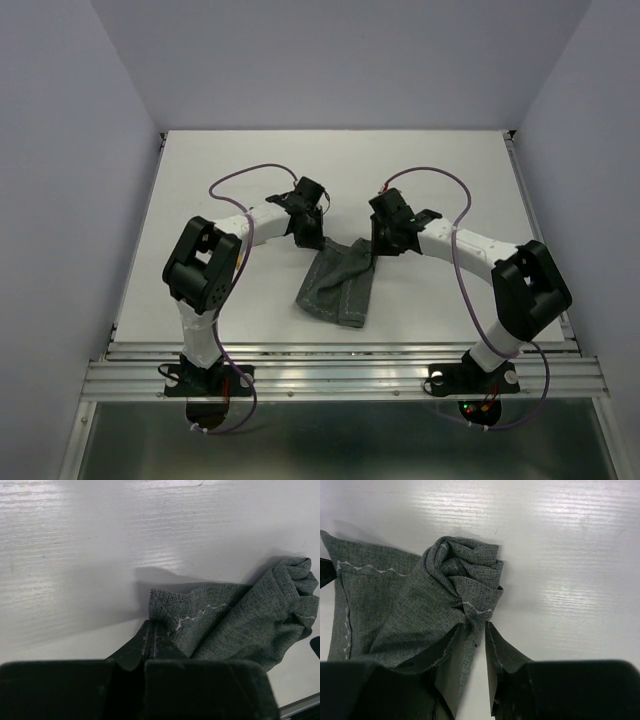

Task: Fold the napkin into a case and place the utensils inside
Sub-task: Fold the 2/3-rectangle-folded napkin at the center of the board.

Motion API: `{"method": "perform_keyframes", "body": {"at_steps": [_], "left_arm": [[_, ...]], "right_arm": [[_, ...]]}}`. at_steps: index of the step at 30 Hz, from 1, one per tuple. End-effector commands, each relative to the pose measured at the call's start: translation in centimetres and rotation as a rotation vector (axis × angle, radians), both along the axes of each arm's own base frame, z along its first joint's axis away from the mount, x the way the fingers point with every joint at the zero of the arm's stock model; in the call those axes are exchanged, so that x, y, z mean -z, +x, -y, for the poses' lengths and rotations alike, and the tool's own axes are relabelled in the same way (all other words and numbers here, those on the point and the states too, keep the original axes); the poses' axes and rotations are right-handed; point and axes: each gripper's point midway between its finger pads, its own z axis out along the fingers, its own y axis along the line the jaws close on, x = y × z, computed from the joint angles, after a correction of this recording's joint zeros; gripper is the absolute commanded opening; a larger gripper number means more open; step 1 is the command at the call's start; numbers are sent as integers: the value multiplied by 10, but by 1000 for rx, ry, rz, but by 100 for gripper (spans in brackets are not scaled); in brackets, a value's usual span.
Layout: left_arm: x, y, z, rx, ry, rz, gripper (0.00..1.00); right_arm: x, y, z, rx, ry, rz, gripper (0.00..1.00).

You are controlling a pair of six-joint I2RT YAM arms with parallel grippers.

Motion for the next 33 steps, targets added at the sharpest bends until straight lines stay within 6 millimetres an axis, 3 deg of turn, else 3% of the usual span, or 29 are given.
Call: {"method": "perform_keyframes", "body": {"at_steps": [1, 14, 27, 32, 33], "left_arm": [[-49, 7, 13, 31, -77, 87, 0], [-66, 2, 22, 50, -150, 104, 0], [-74, -13, 48, 116, -226, 100, 0], [-68, -16, 55, 133, -223, 100, 0], [-67, -15, 55, 135, -221, 102, 14]], "right_arm": [[-8, 6, -3, -30, -6, 13, 29], [4, 10, -1, -28, -39, -1, 28], [3, 16, -3, 18, -10, 31, 6], [6, 13, -5, 14, 3, 18, 4], [6, 12, -5, 13, 6, 16, 4]]}}
